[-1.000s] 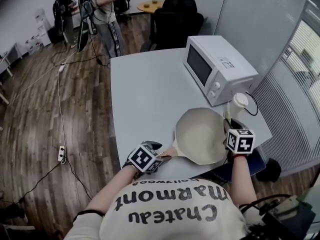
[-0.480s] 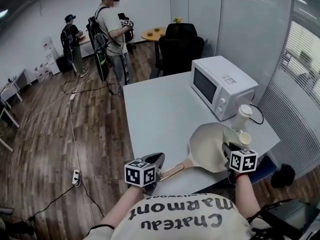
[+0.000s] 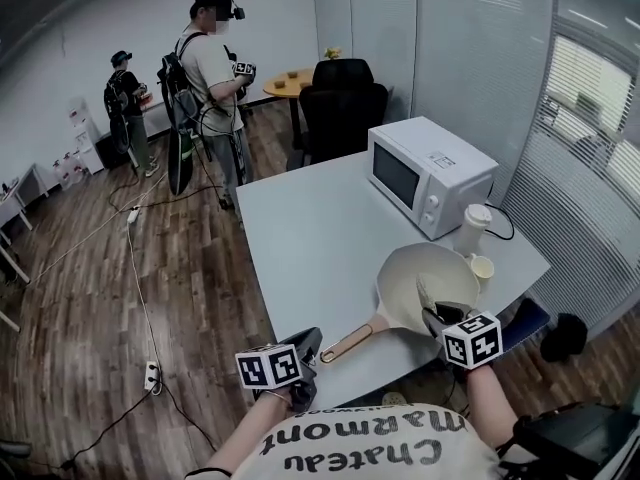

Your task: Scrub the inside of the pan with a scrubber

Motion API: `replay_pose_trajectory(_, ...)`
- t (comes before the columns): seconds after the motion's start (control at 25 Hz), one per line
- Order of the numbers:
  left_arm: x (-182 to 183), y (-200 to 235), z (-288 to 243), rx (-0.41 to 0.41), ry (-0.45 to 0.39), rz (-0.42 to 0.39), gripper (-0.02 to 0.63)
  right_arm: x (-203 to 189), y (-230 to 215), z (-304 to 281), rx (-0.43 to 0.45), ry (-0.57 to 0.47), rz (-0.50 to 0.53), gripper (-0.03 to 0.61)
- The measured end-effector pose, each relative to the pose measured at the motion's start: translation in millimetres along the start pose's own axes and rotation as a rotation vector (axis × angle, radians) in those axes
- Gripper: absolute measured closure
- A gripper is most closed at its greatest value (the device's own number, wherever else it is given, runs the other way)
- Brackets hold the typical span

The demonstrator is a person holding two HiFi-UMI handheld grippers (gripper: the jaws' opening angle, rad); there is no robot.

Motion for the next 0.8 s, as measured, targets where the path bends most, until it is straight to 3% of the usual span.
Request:
replay_pose_trajectory(0.16,0,-18,6,0.009,-0.025,-0.094,0.621,7,15,5,-0.040,0.005,0.069,0.508)
replay_pose_trajectory(0.32,-12,-36,12,0.078,-0.003,-0.273,0.621,17,30,11,0.028,-0.067,0.047,0.508)
replay_pose_trajectory(0.52,-19,-52,12,0.077,-0.027,-0.273,0.621,15,37,21,0.087,-0.129,-0.047,0.509)
replay_pose_trajectory(0.8,-36,-115,-17,0.009,-0.060,-0.324,0.621,-32,13,59,0.056,-0.115,-0.063,0.509)
Point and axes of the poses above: the fingertips, and each gripper's own axes: z backward along the fingers, y to its left, x out of its top, the point moved 6 cm from there along z, backward along the fingers, and after that the axes turned 13 degrees about y, right-handed, at the moved point
